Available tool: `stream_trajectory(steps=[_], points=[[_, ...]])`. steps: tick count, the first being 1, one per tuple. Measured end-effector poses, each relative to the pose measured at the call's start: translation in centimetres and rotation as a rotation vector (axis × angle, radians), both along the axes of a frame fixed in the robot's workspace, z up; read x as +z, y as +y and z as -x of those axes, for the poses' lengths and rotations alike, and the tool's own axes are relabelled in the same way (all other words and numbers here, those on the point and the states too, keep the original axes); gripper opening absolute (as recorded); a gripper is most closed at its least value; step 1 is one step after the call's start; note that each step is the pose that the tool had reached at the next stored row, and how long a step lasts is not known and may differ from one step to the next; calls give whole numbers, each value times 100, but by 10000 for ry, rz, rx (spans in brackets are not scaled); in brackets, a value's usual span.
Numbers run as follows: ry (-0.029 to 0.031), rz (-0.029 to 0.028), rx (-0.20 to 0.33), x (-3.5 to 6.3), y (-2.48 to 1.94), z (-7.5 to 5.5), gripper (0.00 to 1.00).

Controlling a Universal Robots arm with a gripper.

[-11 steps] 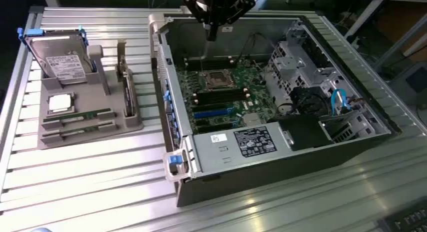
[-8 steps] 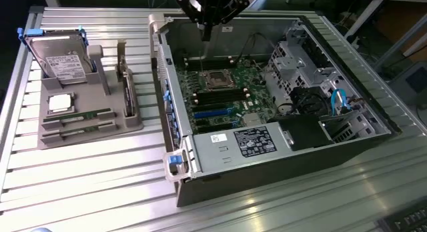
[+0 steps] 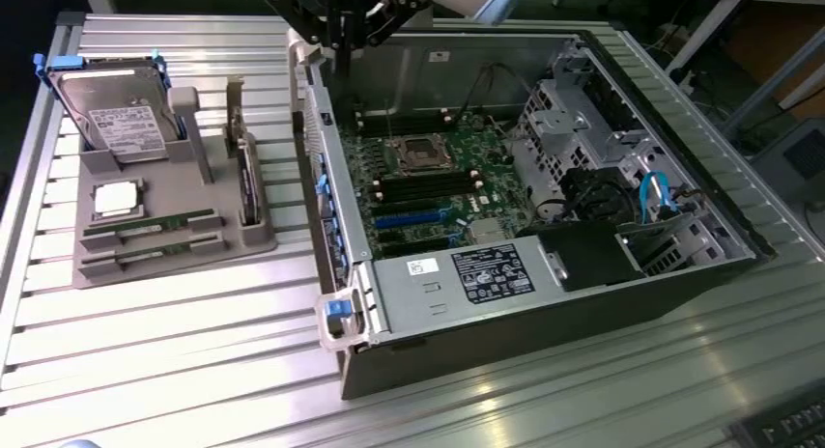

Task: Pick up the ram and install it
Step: 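Reach for the ram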

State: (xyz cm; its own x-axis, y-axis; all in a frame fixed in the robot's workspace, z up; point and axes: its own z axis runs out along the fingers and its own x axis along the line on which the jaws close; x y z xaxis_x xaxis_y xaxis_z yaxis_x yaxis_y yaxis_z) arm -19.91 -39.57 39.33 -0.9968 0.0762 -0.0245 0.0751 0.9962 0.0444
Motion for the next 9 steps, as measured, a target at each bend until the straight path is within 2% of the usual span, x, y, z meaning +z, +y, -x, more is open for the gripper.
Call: stream_trajectory(steps=[3, 4, 9], points=[[1, 1, 1, 1, 3, 168, 11], [0, 0, 0, 0, 5, 321, 11], [1, 1, -1, 1, 10, 633, 11]])
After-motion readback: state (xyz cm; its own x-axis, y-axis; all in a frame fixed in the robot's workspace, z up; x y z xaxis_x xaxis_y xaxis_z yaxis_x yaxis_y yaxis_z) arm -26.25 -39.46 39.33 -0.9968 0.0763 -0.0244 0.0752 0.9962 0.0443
